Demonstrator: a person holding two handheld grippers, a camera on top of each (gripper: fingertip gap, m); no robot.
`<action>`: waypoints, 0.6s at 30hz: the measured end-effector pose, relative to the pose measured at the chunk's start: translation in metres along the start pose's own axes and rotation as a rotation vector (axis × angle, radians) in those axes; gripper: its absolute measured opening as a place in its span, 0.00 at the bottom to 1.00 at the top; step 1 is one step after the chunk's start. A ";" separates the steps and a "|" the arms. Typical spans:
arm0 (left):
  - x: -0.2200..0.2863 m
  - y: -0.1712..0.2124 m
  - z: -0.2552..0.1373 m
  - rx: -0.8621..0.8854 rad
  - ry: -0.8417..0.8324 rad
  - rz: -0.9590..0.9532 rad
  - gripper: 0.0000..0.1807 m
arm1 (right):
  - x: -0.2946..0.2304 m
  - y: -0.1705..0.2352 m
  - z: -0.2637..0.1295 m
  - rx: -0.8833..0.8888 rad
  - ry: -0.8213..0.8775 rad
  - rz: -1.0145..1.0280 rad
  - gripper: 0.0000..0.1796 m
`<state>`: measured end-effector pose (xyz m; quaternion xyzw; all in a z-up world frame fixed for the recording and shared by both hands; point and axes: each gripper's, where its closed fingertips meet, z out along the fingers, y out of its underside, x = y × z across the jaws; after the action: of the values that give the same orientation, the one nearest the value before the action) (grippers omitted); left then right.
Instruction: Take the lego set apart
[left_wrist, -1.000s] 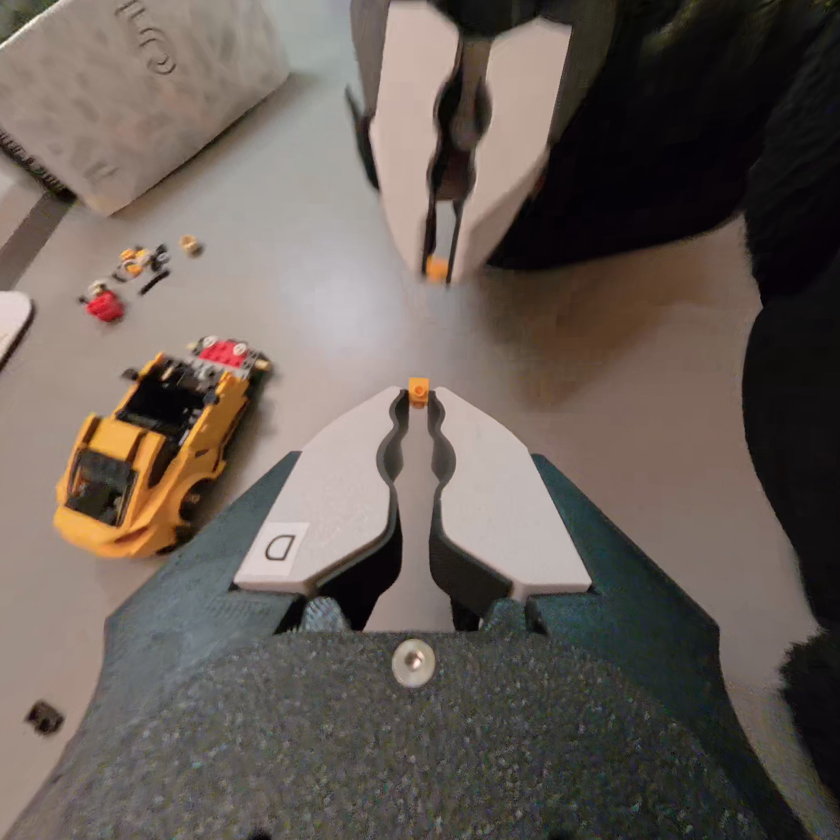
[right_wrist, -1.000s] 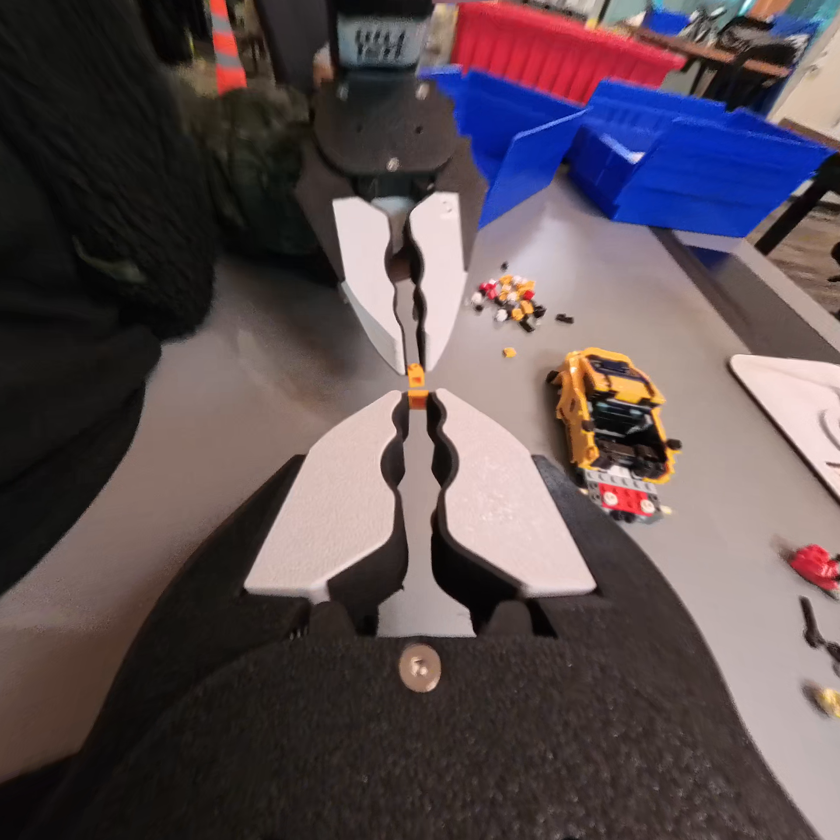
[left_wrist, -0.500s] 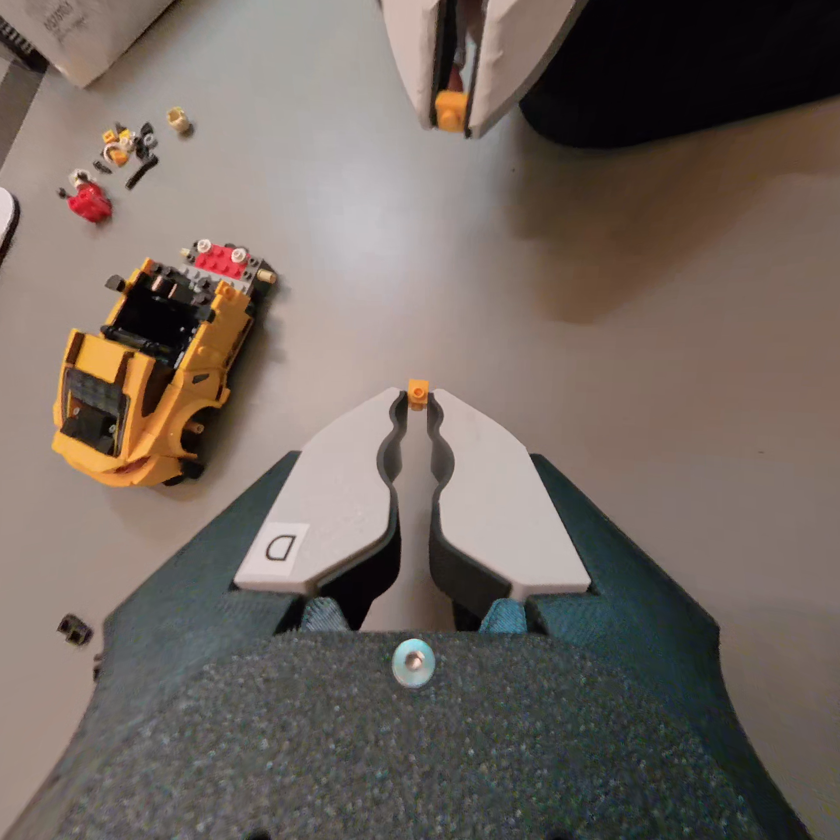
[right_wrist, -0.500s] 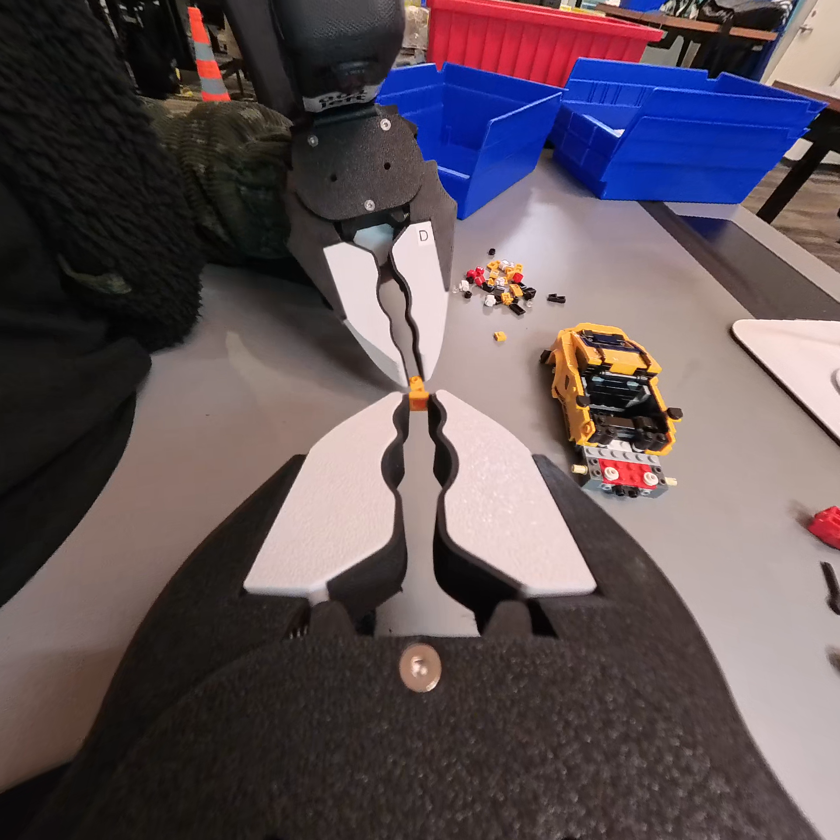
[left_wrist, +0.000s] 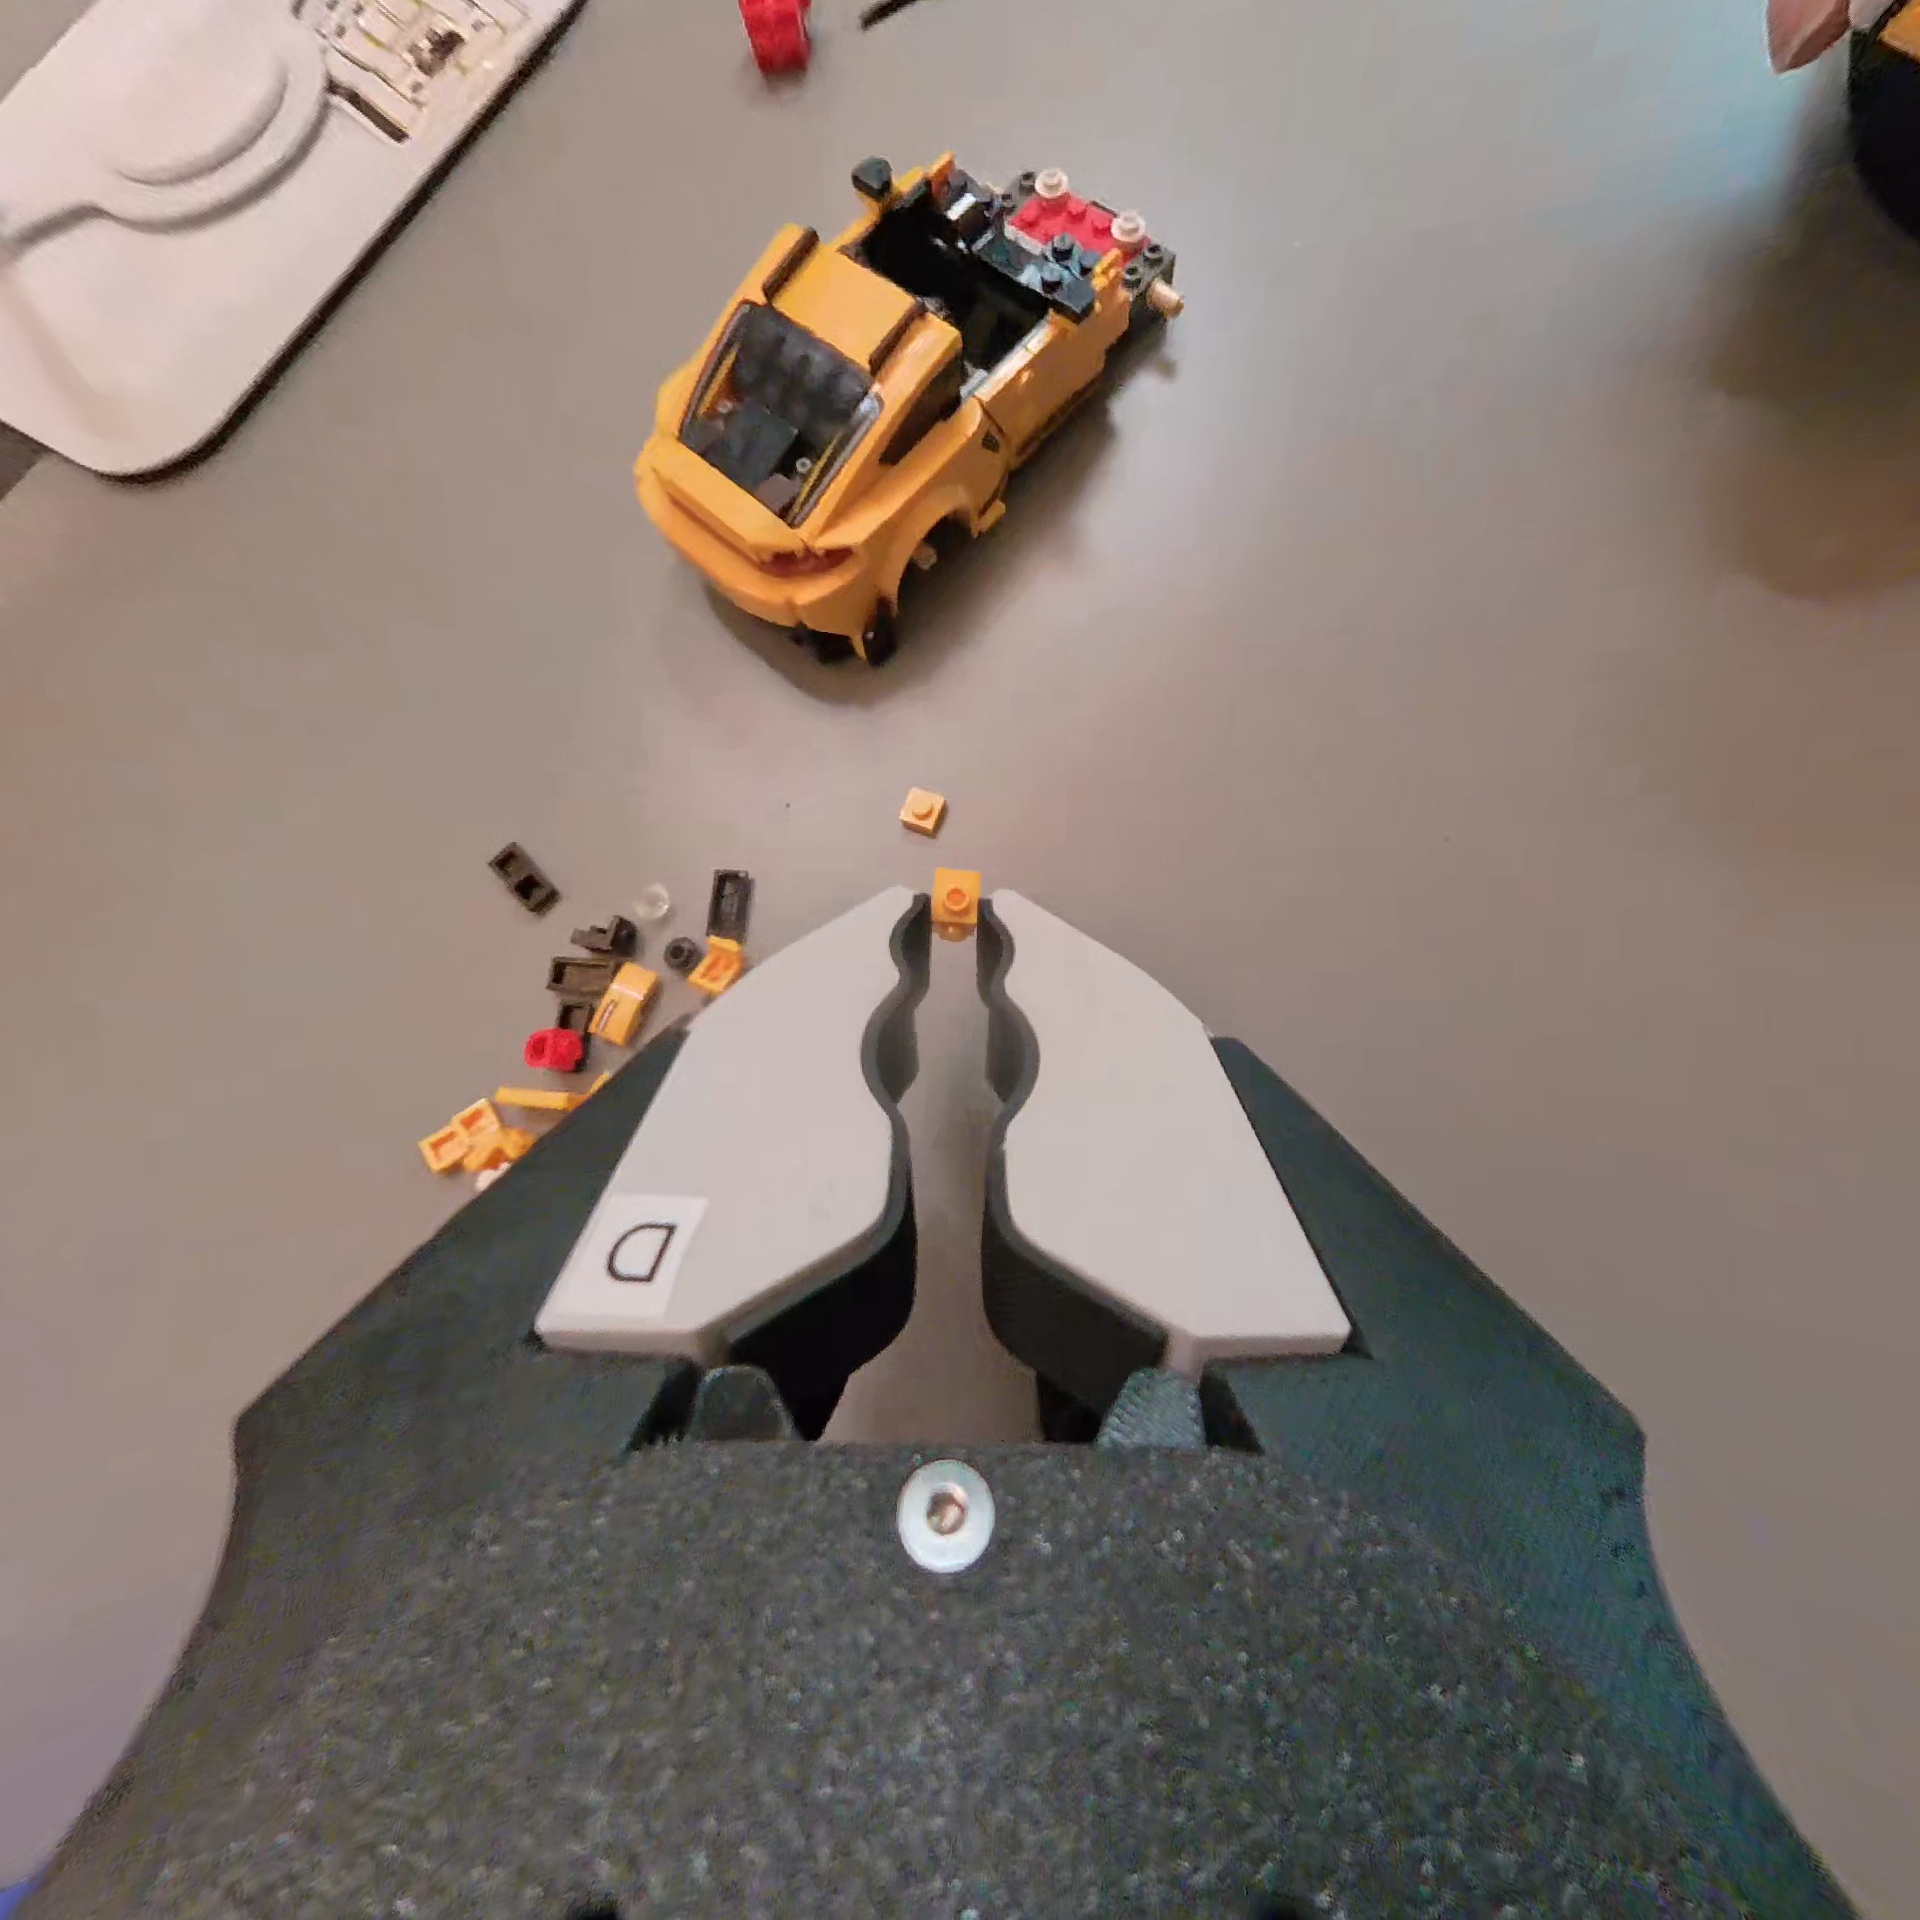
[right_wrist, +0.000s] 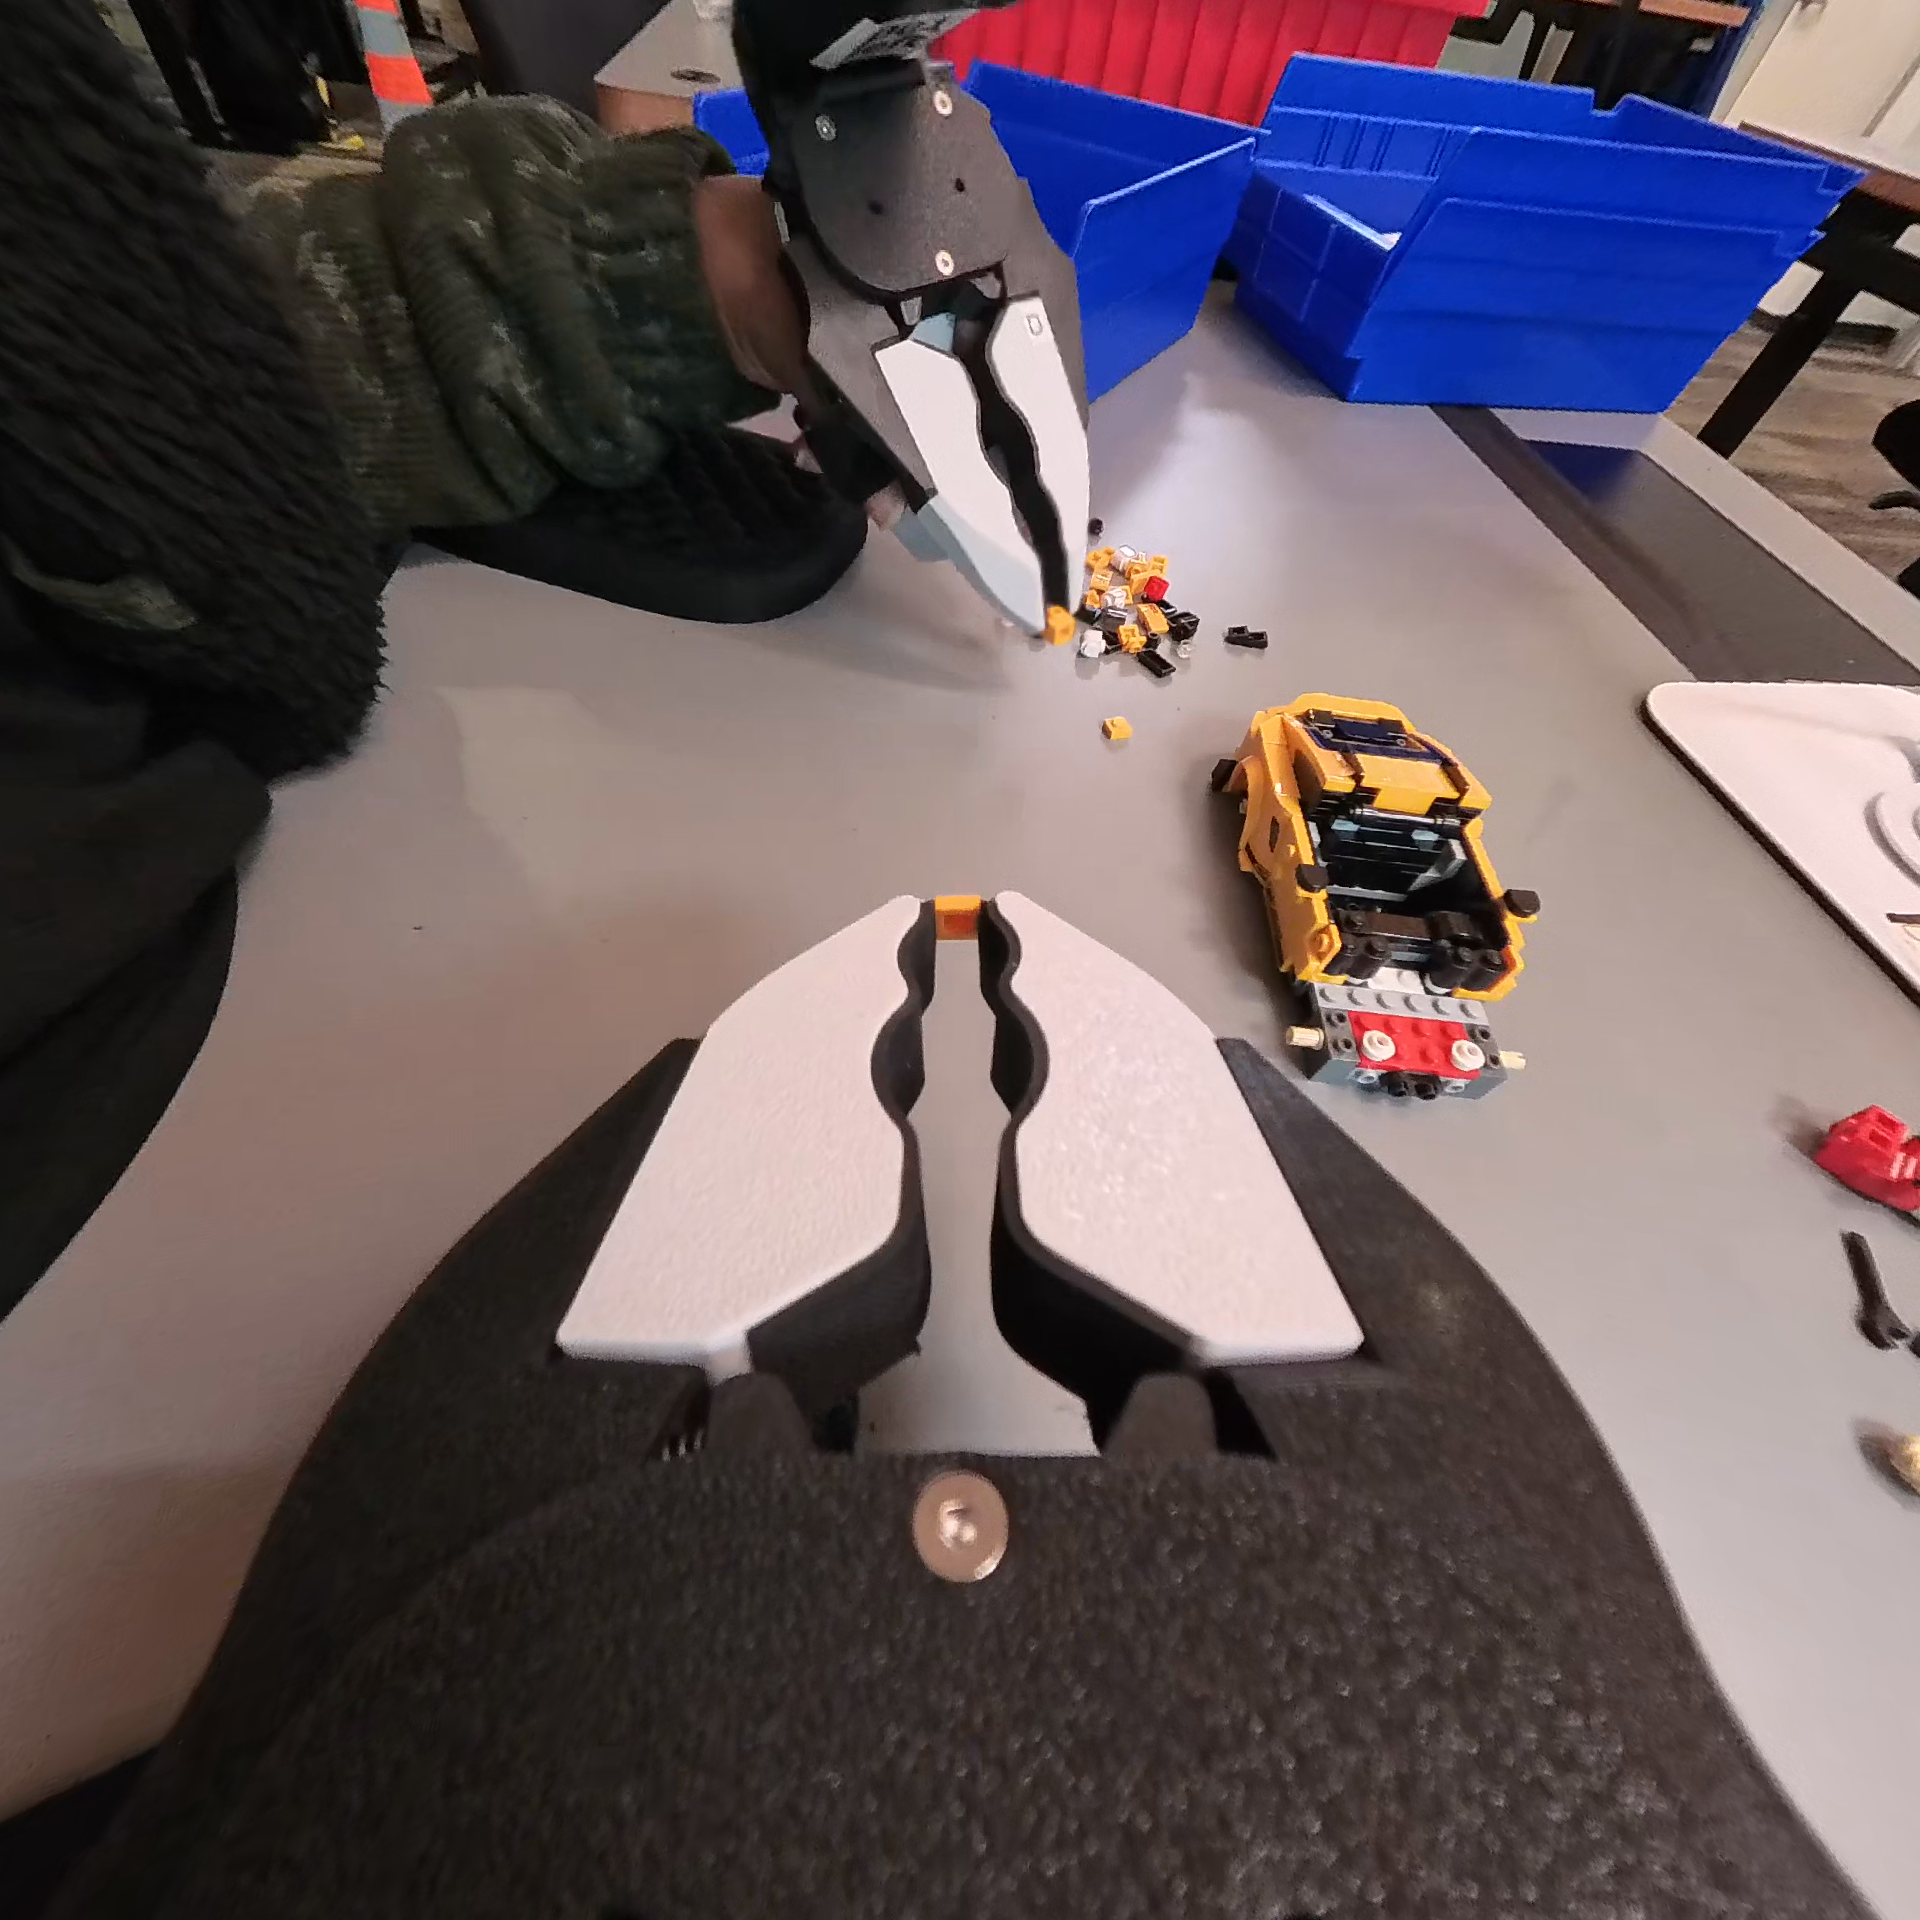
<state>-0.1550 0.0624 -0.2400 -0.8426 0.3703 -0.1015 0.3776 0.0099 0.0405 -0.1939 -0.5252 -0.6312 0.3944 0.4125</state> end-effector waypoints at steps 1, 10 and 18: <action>0.003 0.000 0.002 -0.006 0.010 0.011 0.04 | 0.000 0.000 0.000 0.000 0.001 0.000 0.04; 0.034 0.005 0.016 -0.063 0.154 0.065 0.18 | 0.008 -0.005 0.036 -0.071 0.068 -0.051 0.04; 0.095 -0.059 -0.011 0.284 0.497 -0.025 0.13 | -0.006 -0.014 0.059 -0.037 0.054 -0.151 0.04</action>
<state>-0.0610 0.0159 -0.2011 -0.7349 0.4233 -0.3604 0.3883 -0.0491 0.0285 -0.2015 -0.4942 -0.6648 0.3361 0.4483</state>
